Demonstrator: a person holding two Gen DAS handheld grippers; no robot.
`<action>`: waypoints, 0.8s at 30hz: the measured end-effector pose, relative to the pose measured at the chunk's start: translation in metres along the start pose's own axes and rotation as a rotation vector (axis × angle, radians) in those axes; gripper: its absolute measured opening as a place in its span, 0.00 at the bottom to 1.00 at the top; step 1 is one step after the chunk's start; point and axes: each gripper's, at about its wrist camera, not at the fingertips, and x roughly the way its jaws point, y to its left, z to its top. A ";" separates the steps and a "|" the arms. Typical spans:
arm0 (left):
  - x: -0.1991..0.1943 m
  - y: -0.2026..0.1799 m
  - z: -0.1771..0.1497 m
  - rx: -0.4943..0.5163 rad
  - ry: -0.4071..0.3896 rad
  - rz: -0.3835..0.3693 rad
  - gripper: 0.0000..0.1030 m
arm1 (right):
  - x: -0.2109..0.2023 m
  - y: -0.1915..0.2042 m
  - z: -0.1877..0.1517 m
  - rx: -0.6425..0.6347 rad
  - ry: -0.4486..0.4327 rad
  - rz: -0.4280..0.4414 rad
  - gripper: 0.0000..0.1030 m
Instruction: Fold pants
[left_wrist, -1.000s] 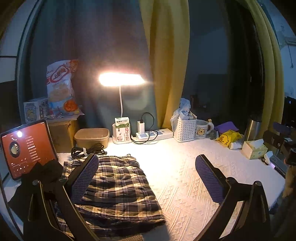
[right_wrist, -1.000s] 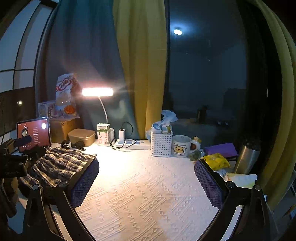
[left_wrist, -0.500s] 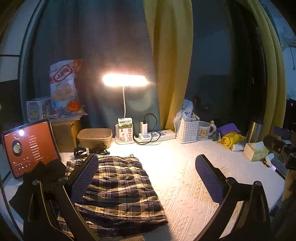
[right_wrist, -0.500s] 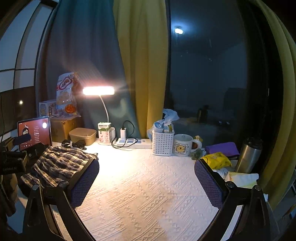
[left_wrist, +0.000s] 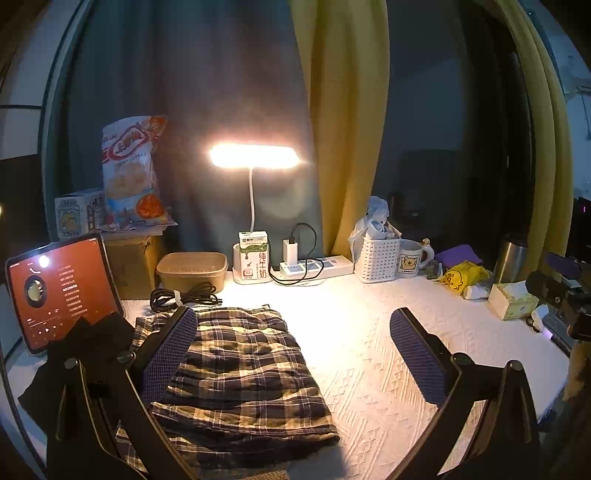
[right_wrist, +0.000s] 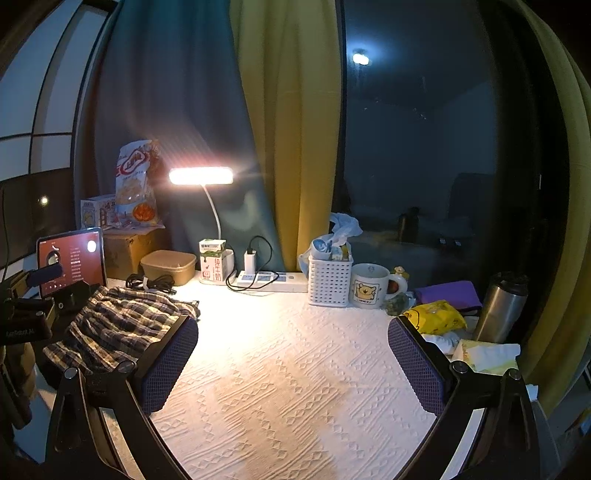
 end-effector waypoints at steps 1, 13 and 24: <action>0.000 0.000 0.000 0.000 0.000 0.000 1.00 | 0.000 0.001 0.000 -0.001 0.000 -0.001 1.00; 0.000 0.003 -0.001 -0.014 0.006 0.004 1.00 | 0.000 0.003 -0.001 0.002 0.001 -0.002 1.00; -0.002 -0.001 0.000 -0.006 0.003 0.001 1.00 | 0.000 0.005 -0.004 0.005 0.011 0.012 1.00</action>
